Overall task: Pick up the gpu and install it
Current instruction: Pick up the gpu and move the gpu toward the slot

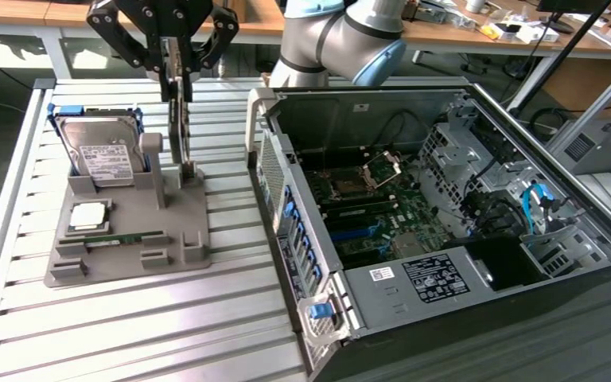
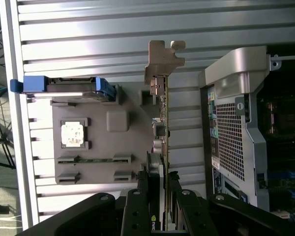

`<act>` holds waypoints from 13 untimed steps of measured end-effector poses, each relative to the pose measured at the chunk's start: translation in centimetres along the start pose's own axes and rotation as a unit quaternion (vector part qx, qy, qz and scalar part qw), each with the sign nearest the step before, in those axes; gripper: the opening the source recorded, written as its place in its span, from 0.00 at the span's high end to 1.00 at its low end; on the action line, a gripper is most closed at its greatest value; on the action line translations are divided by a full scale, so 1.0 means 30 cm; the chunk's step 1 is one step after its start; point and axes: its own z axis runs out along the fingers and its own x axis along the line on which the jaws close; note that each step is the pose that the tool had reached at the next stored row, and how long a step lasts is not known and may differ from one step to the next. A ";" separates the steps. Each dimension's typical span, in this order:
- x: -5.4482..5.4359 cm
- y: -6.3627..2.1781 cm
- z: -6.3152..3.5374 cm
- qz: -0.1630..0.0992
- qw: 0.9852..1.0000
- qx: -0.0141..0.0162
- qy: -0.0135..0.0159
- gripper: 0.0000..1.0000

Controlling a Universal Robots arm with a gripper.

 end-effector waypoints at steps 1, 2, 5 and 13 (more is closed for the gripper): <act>0.000 0.000 -0.002 0.000 1.000 0.000 0.000 0.73; 0.000 0.000 -0.003 0.000 1.000 0.000 0.000 0.73; 0.000 0.000 -0.008 0.000 1.000 0.000 0.000 0.73; -0.001 0.001 -0.025 0.000 1.000 0.000 0.000 0.73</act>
